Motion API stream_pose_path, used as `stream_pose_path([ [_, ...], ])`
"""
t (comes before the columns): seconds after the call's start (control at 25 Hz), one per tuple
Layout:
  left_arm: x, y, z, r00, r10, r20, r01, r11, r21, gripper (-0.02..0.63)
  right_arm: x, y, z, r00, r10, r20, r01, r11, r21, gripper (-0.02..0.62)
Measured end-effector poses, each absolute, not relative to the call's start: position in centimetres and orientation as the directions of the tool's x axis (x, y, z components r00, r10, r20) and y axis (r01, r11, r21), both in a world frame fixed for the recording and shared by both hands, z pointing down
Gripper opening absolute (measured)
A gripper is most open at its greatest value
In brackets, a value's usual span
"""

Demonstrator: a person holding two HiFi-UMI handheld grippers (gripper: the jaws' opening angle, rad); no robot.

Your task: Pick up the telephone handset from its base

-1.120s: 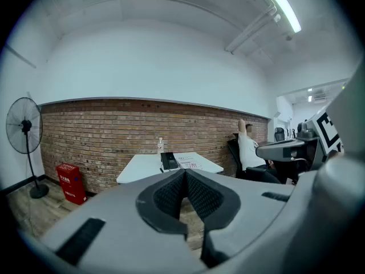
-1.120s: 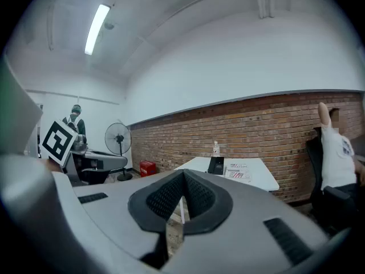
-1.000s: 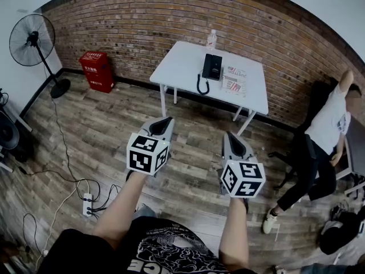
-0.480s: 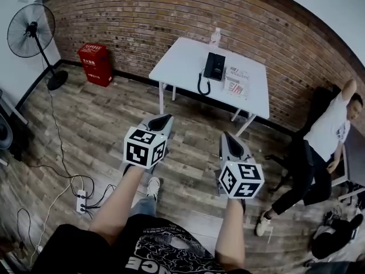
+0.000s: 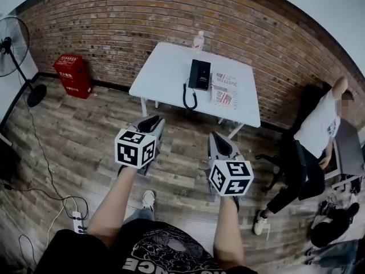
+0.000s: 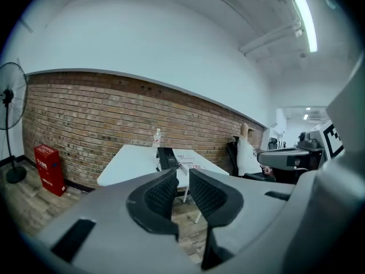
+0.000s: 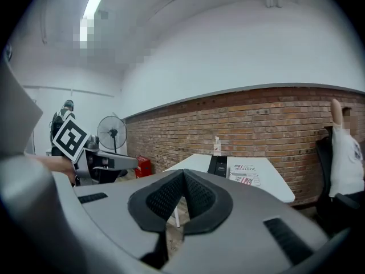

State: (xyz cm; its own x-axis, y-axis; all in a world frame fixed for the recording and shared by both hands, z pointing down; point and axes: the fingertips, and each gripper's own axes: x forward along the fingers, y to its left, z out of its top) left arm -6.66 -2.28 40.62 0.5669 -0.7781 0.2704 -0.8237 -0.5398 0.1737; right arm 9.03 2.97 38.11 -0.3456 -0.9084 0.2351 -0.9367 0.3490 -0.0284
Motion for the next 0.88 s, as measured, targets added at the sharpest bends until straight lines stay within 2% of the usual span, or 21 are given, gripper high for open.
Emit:
stream_pose_path([
  [0.48,-6.9,-15.4,41.5,0.67,-0.679,0.3,-0.741,-0.64,0.204,0.087,6.3,-9.2,37.8,-0.273,-0.923,0.27,-0.96,0.28,-0.014,0.0],
  [0.88,-6.8,-21.4,43.1,0.737,-0.594,0.322,-0.669,-0.71,0.22,0.118,4.9,-15.1,38.3,-0.215,-0.935,0.281,-0.975,0.221,-0.012,0.0],
])
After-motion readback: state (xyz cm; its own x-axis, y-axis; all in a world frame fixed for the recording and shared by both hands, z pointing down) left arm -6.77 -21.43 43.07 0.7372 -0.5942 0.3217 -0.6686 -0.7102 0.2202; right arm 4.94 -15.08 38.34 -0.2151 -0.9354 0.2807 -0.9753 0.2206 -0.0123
